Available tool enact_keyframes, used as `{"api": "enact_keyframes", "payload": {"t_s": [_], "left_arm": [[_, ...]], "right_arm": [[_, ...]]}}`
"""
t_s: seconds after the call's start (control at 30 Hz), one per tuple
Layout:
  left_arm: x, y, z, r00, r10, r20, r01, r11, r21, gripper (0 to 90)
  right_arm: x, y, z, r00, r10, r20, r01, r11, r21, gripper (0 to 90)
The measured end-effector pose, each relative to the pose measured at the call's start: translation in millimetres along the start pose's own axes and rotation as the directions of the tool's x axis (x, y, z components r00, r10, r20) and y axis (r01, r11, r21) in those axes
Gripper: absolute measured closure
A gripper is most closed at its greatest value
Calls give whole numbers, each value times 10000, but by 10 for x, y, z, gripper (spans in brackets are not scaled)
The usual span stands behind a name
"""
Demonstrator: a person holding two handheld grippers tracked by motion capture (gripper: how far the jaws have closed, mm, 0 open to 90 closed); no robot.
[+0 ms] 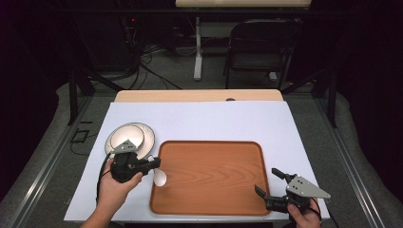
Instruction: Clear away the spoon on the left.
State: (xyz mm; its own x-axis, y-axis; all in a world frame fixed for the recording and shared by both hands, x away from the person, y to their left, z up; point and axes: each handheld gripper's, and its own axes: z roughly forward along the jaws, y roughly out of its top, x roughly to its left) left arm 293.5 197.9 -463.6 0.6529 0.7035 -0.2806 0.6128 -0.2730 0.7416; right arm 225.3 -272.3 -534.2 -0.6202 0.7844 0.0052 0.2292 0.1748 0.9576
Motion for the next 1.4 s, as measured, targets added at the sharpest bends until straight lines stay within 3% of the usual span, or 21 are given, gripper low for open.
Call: {"api": "enact_keyframes", "payload": {"t_s": [0.47, 0.63, 0.9, 1.2, 1.4], "left_arm": [[-94, -75, 145, 9992, 91, 379, -126, 9957, 917, 847], [-60, -77, 186, 9985, -227, 495, 161, 9914, 1298, 847], [19, -25, 255, 9960, -665, 597, 571, 9876, 1463, 844], [151, 31, 438, 9869, -1504, 584, 1414, 9805, 1364, 836], [250, 29, 536, 9730, -2234, 573, 2138, 9668, 1398, 829]], "right_arm": [[0, 0, -1, 10000, -6, 21, 6, 10000, 8, 144], [-2, 0, 0, 10000, 6, 33, -6, 10000, 33, 144], [-7, -1, 3, 10000, -2, 13, 2, 10000, 75, 144], [-11, -1, 5, 10000, 31, 12, -31, 10000, 77, 144], [-8, -1, 0, 10000, 53, 13, -53, 10000, 60, 144]]}}
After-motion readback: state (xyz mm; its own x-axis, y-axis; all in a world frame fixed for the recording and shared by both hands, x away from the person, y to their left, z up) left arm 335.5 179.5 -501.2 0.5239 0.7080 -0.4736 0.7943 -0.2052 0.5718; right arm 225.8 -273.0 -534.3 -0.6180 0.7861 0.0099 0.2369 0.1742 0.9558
